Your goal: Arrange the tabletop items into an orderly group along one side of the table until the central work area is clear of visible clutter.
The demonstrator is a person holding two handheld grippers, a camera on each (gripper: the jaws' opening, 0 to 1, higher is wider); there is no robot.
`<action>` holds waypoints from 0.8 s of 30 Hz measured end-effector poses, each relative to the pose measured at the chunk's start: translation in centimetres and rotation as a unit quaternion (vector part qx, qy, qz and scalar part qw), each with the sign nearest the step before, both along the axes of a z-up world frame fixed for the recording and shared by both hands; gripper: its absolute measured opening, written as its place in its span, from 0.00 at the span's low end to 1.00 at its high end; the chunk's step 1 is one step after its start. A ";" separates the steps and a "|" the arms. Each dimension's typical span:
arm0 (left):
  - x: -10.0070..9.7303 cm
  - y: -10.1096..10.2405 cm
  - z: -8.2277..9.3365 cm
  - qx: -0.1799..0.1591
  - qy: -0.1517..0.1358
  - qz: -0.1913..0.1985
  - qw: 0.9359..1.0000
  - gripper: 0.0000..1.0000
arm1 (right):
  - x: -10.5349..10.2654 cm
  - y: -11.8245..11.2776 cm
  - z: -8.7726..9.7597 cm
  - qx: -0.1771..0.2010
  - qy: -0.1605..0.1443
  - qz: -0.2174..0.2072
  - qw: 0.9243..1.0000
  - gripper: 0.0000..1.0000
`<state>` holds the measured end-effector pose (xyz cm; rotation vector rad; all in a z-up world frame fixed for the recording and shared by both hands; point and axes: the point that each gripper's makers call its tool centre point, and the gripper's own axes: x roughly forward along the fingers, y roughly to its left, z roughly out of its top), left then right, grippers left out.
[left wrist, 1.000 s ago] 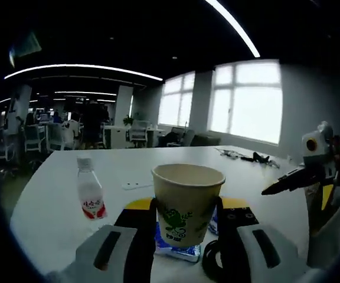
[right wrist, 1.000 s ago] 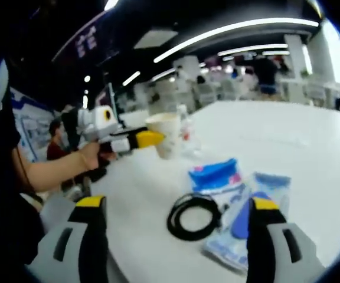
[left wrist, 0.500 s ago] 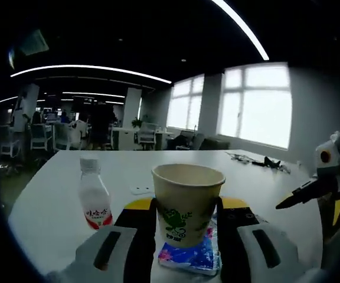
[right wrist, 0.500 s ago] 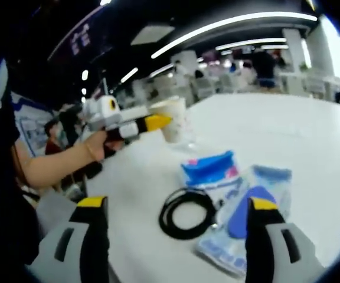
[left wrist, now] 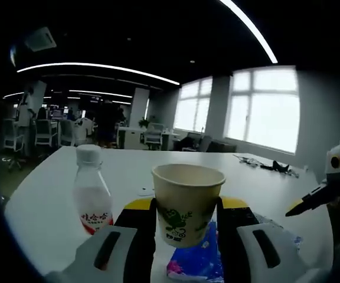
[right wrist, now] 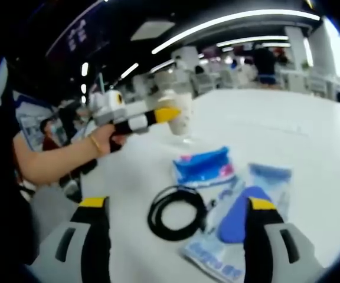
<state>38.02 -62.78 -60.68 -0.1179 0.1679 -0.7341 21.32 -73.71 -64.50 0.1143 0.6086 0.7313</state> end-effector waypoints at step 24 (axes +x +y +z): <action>4.7 -0.3 -3.9 0.013 -0.005 0.053 0.998 0.40 | 2.2 -1.2 -1.8 -0.002 0.007 -0.018 1.000 0.90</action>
